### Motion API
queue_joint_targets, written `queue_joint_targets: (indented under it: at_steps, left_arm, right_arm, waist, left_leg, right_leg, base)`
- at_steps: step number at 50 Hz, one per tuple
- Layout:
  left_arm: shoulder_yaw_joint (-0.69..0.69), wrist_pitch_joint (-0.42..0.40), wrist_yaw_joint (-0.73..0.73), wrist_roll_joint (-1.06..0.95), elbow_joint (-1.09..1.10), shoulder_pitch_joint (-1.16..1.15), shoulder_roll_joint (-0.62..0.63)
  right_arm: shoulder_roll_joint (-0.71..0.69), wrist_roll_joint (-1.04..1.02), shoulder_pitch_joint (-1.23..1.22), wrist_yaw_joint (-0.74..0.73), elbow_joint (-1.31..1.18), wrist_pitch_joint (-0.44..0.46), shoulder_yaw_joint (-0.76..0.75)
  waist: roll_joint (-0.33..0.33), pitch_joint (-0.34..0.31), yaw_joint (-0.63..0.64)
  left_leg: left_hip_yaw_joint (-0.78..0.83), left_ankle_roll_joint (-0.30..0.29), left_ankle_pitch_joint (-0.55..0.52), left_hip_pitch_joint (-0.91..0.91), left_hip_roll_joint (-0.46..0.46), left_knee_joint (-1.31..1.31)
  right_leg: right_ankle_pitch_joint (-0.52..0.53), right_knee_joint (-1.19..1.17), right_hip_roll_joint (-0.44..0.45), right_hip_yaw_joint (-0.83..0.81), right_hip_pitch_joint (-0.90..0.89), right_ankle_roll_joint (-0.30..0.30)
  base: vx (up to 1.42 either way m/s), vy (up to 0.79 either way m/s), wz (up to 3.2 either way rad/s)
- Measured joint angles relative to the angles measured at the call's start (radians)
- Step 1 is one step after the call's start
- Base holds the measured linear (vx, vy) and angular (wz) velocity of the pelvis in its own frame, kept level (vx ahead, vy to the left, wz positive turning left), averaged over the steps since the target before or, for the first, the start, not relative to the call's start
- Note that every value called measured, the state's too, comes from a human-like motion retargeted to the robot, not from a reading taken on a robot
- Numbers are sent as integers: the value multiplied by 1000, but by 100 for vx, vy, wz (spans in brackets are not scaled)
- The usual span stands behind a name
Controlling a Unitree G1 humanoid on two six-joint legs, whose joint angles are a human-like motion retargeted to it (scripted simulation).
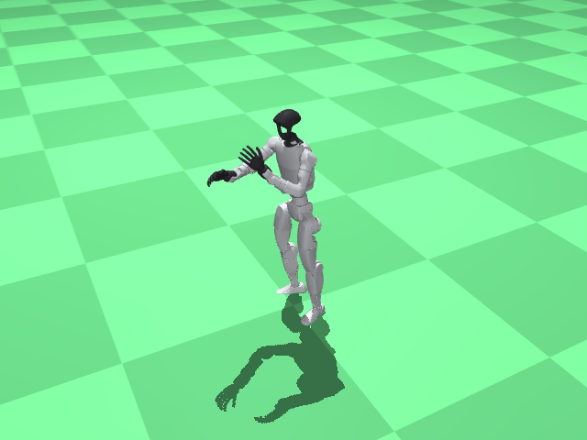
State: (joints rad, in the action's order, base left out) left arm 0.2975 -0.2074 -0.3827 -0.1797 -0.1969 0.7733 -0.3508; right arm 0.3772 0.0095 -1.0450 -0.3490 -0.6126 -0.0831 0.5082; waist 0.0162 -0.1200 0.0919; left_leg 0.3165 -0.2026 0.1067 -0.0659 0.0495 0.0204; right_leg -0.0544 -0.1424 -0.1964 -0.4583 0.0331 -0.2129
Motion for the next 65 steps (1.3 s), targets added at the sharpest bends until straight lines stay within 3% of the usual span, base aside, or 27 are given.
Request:
queue_joint_targets:
  at_steps: [5,8,11,13,15,17,19,23,25,27,32,35,37,40,42,47,50,53,57,60,62,65]
  left_arm:
    - [-129,74,-341,268,-187,428,-77]
    - [-107,80,-415,345,-301,510,-28]
    - [-30,48,-336,339,-352,375,80]
    - [60,9,-211,207,-264,193,132]
    - [153,-2,-76,43,-82,18,100]
    - [246,38,40,-76,107,-77,65]
    - [268,34,69,-119,155,-128,49]
    - [77,-24,0,24,-110,-42,49]
    - [-30,21,-77,145,-204,141,38]
    - [-105,69,-243,266,-244,333,-6]
    - [-109,113,-421,348,-268,521,9]
    - [-46,59,-330,275,-224,382,75]
    - [61,16,-172,141,-117,195,114]
    - [213,44,46,-98,154,-37,92]
    - [264,61,114,-185,273,-114,79]
    - [104,-17,52,-83,36,-58,16]
    - [-8,1,-42,56,-108,175,-31]
    - [-75,49,-232,224,-196,418,-56]
    - [-98,74,-334,292,-238,493,27]
    - [-34,30,-234,190,-166,323,110]
    - [66,13,-87,82,-25,145,129]
    - [202,54,91,-77,248,-33,111]
  right_arm:
    - [-13,-19,9,13,-25,14,-24]
    - [-25,-31,18,-1,-20,9,-30]
    - [-23,-53,10,-13,-22,2,-26]
    - [-21,-18,3,-20,-26,-5,-3]
    - [-18,17,0,-50,-22,-14,2]
    - [-14,41,-3,-63,-15,-11,12]
    - [-8,43,1,-65,0,-17,19]
    - [-1,8,43,2,22,-21,10]
    - [-3,-7,48,47,7,1,5]
    - [-7,-16,51,40,-5,6,-10]
    - [-27,-17,42,21,-5,3,-29]
    - [-25,-7,21,-1,2,-5,-29]
    - [-28,8,6,-7,-2,-10,-9]
    - [-26,45,-5,-38,5,-6,2]
    - [-16,56,-5,-44,14,-7,12]
    - [18,43,39,5,21,-21,21]
    - [19,25,64,51,4,-1,7]
    - [11,19,72,53,15,1,-23]
    - [-1,4,66,31,35,-1,-43]
    - [2,23,44,10,35,-7,-29]
    - [-1,21,34,0,31,-14,-17]
    - [-3,45,28,-18,39,-14,-11]
  waist:
    - [8,20,0]
    - [6,24,-3]
    - [3,15,5]
    - [1,12,8]
    - [-1,8,9]
    - [-4,6,6]
    - [-7,7,4]
    - [-10,30,12]
    - [-6,40,17]
    - [1,49,19]
    - [13,49,15]
    - [20,30,12]
    - [22,21,4]
    - [23,6,-12]
    - [22,-2,-19]
    - [21,8,-11]
    - [24,24,-4]
    - [26,27,-4]
    - [25,19,-2]
    - [29,7,4]
    - [28,4,3]
    - [23,0,-3]
  left_leg:
    - [8,-4,0,-1,5,5]
    - [10,-7,3,-3,6,4]
    - [12,-8,8,-8,5,0]
    - [12,-4,11,-11,3,-4]
    - [12,2,12,-14,0,-5]
    - [11,7,12,-15,-2,-6]
    - [11,8,13,-16,-3,-7]
    - [12,1,18,-16,2,-10]
    - [13,-2,19,-16,4,-10]
    - [13,-4,18,-17,6,-8]
    - [9,-5,16,-18,5,-7]
    - [5,-5,14,-19,1,-7]
    - [1,-1,12,-18,-2,-8]
    - [-4,5,5,-15,-8,-4]
    - [-6,6,2,-13,-11,-2]
    - [-6,-1,0,-10,-8,-3]
    - [-6,-5,1,-10,-5,-4]
    - [-5,-6,1,-11,-2,-2]
    - [-5,-8,2,-13,-1,-3]
    - [-3,-7,2,-16,-3,-4]
    - [-3,-3,1,-15,-5,-5]
    - [-2,3,-2,-12,-8,-3]
  right_leg:
    - [9,15,9,6,0,-2]
    - [11,21,12,8,4,-3]
    - [7,16,9,11,7,-4]
    - [5,13,7,14,10,-2]
    - [0,8,2,12,12,-5]
    - [-4,3,-2,11,12,-5]
    - [-6,0,-4,11,12,-4]
    - [-5,2,1,12,13,-3]
    - [-4,3,4,12,14,-2]
    - [-3,8,7,11,17,-2]
    - [3,18,8,7,24,-4]
    - [2,14,4,4,26,-4]
    - [0,10,-1,2,25,-2]
    - [-4,3,-9,-5,22,-3]
    - [-5,-1,-12,-7,19,-2]
    - [0,4,-8,-8,18,-2]
    - [4,14,-2,-8,22,-2]
    - [8,22,2,-9,27,1]
    - [10,30,5,-8,32,1]
    - [9,29,3,-6,34,-1]
    - [8,27,0,-5,32,-4]
    - [5,25,-3,-6,27,-6]
  base:
    - [0,0,0]
    - [0,0,0]
    - [0,0,0]
    - [0,0,0]
    - [0,0,0]
    - [0,0,0]
    - [0,0,0]
    - [0,0,0]
    - [0,0,0]
    - [0,0,0]
    - [0,0,0]
    - [0,0,0]
    - [0,0,0]
    - [0,0,0]
    - [0,0,0]
    - [0,0,0]
    - [0,0,0]
    - [0,0,0]
    - [0,0,0]
    - [0,0,0]
    - [0,0,0]
    - [0,0,0]
